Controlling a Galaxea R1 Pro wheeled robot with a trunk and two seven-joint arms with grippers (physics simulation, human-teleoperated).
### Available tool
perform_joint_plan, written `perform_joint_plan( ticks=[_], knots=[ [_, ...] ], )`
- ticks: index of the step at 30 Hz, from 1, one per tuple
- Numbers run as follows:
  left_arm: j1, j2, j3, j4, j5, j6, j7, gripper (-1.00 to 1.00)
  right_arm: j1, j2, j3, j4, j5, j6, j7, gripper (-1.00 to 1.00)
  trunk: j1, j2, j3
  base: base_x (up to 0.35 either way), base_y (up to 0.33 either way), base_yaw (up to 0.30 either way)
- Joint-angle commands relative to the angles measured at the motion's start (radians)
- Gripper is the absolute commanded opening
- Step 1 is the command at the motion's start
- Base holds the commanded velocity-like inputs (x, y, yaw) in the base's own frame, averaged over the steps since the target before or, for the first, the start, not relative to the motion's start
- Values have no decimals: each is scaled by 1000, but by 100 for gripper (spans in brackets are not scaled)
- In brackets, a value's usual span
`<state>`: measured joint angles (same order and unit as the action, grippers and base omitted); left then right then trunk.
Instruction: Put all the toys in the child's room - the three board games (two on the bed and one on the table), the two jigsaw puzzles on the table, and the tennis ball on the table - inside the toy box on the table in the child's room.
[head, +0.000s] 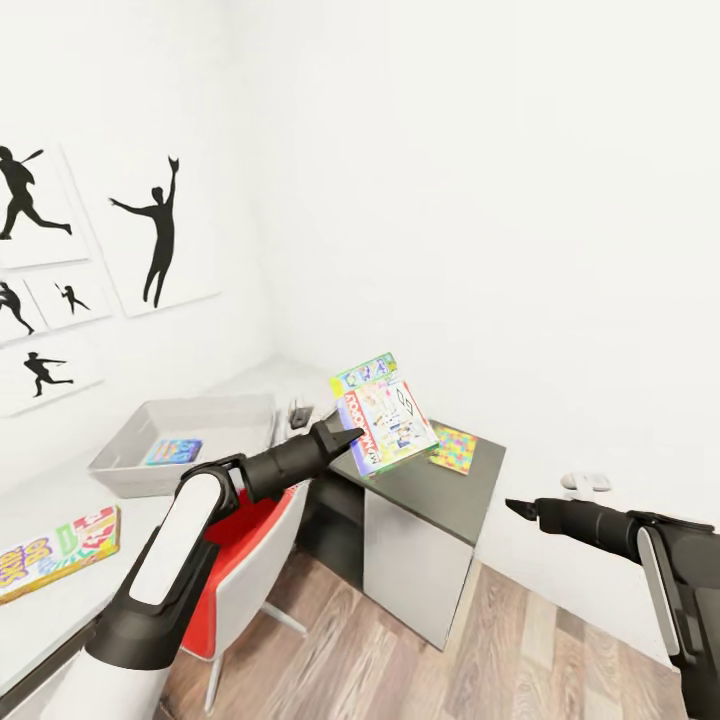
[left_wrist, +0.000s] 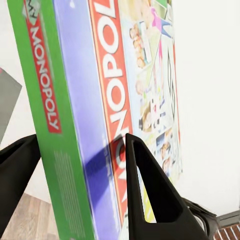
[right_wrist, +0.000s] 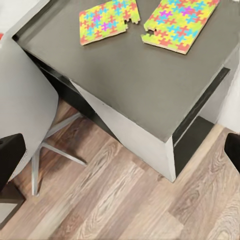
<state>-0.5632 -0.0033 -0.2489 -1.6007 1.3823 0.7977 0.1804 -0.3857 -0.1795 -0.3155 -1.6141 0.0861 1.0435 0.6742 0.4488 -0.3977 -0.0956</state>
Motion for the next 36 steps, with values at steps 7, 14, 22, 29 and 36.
perform_joint_plan(
  ticks=[7,14,22,29,36],
  knots=[
    [-1,0,0,-1,15,1,11,-100,-1,0,7,-1,9,4,10,100,1,-2,-6,340,0,297],
    [-1,0,0,-1,14,1,11,-100,-1,0,12,-1,9,4,10,100,1,-2,-10,340,0,287],
    [-1,0,0,0,14,1,13,-100,0,0,13,-1,9,4,13,100,1,-2,-15,340,0,189],
    [-1,0,0,1,13,1,14,-100,3,0,12,-1,9,1,13,100,1,-2,-16,340,0,53],
    [-1,0,-1,0,12,1,14,-100,5,0,12,-1,9,-20,12,100,1,-2,-16,340,0,16]
  ],
)
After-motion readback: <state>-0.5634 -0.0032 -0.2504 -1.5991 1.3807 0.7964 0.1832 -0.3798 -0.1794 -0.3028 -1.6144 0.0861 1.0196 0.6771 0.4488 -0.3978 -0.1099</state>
